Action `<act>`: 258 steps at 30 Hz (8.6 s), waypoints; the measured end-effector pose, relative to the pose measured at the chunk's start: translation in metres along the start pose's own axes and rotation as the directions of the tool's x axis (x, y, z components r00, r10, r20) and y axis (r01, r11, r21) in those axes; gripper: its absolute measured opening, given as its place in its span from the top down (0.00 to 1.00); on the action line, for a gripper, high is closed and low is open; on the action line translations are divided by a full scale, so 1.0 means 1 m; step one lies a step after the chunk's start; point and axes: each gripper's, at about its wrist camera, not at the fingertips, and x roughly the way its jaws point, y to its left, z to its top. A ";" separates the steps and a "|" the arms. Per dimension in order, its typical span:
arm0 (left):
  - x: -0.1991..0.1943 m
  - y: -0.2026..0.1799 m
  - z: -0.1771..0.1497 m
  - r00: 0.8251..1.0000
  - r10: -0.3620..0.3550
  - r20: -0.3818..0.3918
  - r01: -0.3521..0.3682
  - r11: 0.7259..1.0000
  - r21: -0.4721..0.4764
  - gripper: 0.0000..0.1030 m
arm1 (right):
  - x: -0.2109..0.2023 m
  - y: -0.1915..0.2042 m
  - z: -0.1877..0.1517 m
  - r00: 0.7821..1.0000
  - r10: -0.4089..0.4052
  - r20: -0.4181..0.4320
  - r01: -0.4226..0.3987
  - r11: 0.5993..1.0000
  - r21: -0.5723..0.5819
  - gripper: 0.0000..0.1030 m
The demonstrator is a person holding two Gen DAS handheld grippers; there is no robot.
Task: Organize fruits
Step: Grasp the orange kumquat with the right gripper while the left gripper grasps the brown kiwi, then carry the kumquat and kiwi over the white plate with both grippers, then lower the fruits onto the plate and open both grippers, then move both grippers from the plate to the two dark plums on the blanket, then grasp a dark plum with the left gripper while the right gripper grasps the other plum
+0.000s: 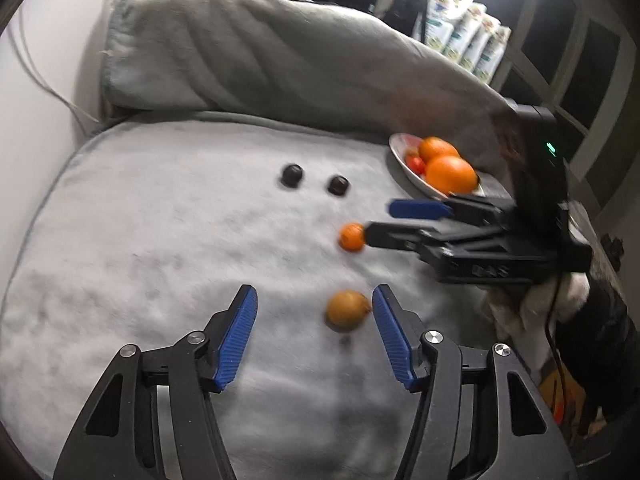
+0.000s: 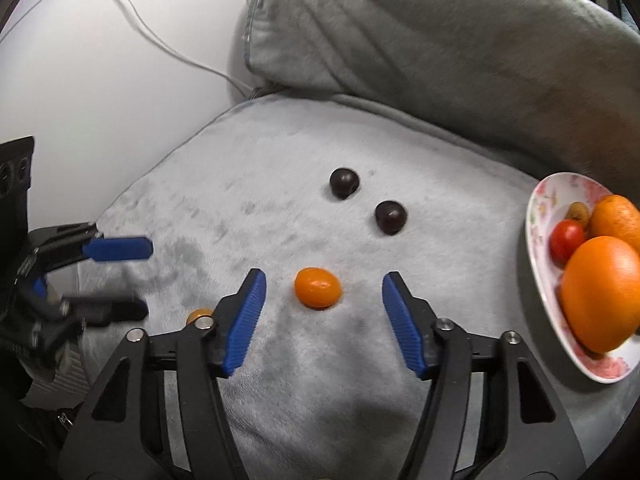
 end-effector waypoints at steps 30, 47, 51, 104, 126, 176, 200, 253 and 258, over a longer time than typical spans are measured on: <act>0.041 -0.017 -0.003 0.996 0.011 -0.087 -0.006 0.998 0.056 0.71 | 0.027 0.003 -0.001 0.997 0.000 -0.071 -0.002 1.000 -0.028 0.71; 0.029 -0.017 0.008 0.999 0.007 -0.051 -0.005 0.999 0.036 0.72 | -0.012 -0.006 -0.002 0.999 -0.011 0.030 0.011 1.000 0.009 0.71; 0.026 -0.019 0.015 0.999 -0.002 -0.033 0.003 0.999 0.033 0.72 | -0.035 -0.018 -0.003 0.997 -0.030 0.072 0.028 0.999 0.035 0.71; 0.129 -0.103 0.116 0.994 -0.097 -0.047 0.104 0.977 0.187 0.72 | -0.120 -0.216 -0.031 0.933 -0.326 0.153 0.260 0.904 0.340 0.71; 0.150 -0.105 0.129 0.995 -0.087 -0.054 0.096 0.978 0.185 0.72 | -0.105 -0.236 -0.033 0.944 -0.303 0.133 0.234 0.895 0.379 0.71; 0.096 -0.065 0.121 0.999 -0.007 0.042 0.000 0.985 0.172 0.26 | -0.134 -0.177 -0.008 0.919 -0.311 0.242 0.224 0.918 0.328 0.10; 0.073 0.012 0.088 0.999 0.047 0.018 -0.048 0.996 0.069 0.43 | -0.083 -0.082 0.029 0.966 -0.147 0.214 0.125 0.986 0.114 0.10; 0.128 0.029 0.100 0.997 0.018 -0.075 -0.017 1.000 0.023 0.80 | 0.052 -0.043 0.043 0.995 -0.084 -0.048 0.083 0.996 -0.034 0.77; 0.125 0.028 0.100 0.997 0.014 -0.070 -0.013 1.000 0.017 0.80 | 0.049 -0.043 0.042 0.996 -0.085 -0.030 0.085 0.996 -0.028 0.77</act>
